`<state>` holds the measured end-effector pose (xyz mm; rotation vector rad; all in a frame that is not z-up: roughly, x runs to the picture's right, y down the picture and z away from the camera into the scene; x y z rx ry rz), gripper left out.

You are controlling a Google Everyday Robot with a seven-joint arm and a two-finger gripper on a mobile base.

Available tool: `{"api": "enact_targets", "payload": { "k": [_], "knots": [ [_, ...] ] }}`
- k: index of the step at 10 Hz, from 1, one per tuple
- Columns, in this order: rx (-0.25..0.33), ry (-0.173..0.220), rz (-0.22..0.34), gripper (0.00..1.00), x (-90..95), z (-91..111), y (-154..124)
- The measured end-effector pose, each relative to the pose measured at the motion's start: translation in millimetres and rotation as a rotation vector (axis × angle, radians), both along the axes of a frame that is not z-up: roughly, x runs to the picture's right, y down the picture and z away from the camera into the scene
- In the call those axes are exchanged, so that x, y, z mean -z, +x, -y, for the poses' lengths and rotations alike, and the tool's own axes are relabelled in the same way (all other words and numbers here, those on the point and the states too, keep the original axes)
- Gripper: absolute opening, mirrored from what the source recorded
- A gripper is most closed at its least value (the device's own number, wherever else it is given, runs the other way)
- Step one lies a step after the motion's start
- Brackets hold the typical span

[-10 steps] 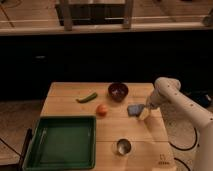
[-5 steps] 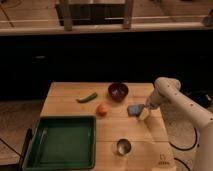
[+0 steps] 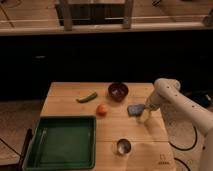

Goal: Wipe tray with sponge

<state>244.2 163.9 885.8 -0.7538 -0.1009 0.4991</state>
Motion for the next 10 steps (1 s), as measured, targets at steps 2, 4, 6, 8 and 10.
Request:
{"api": "enact_targets", "payload": {
  "k": [2,4,6,8,10],
  "knots": [
    [0.027,0.020,0.023,0.80,-0.3,1,-7],
    [0.030,0.044,0.038,0.80,-3.7,7,-9],
    [0.031,0.066,0.052,0.80,-6.9,13,-8],
    [0.053,0.081,0.084,0.80,-7.7,14,-11],
    [0.079,0.081,0.117,0.80,-9.3,15,-19]
  ]
}}
